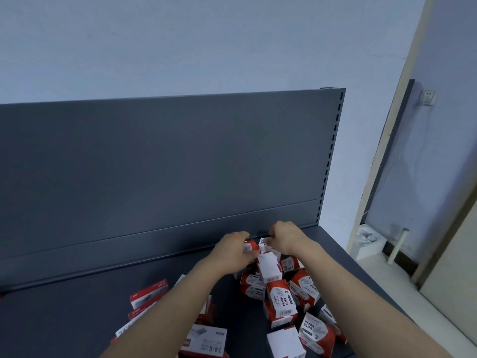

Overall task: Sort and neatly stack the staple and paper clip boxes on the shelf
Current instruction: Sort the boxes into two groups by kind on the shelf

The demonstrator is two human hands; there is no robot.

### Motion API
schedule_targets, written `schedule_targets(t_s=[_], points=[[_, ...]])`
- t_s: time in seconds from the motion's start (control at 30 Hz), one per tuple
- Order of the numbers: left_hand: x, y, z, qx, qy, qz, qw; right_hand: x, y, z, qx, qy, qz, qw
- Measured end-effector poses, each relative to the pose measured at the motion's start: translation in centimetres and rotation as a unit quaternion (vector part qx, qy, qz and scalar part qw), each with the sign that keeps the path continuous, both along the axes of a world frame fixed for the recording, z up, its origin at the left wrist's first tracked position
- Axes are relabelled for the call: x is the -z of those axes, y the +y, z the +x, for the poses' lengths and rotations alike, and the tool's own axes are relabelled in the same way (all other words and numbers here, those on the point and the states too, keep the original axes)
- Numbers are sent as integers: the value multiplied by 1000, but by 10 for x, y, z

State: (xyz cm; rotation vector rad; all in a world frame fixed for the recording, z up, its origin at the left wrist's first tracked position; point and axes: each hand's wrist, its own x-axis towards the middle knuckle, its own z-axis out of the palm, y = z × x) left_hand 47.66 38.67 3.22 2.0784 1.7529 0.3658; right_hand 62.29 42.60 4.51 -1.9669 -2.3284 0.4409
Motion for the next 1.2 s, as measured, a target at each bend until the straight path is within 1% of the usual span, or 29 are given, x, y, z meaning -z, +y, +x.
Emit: schedule_targets(t_s=[0.07,0.17,0.27,0.4,0.57,0.73,0.9,1.1,1.2], points=[[-6,-6,-5,-20,32,58,998,-6,-4,-7,-4,16,53,998],[-16,-17,-20,-64,104,184,975,-20,-16,-26,-40,50,136,989],[-25,-32,-43,-117,122,226,959,-31,-31,-54,-83,90,198,972],[-37,-63,-82,-176,133,255,941,-38,-52,-99,-139,131,241,952],[-43,-104,-142,-225,159,249,928,-39,-79,-161,-201,147,243,937],[-41,-140,-204,-267,153,241,920,-42,-101,-230,-250,141,238,928],[-35,-174,-285,-301,144,225,915,-37,-128,-318,-289,132,222,922],[-21,-209,-411,-325,167,179,914,-20,-162,-441,-292,127,185,930],[-10,-222,-469,-334,162,150,916,-9,-175,-491,-288,117,156,938]])
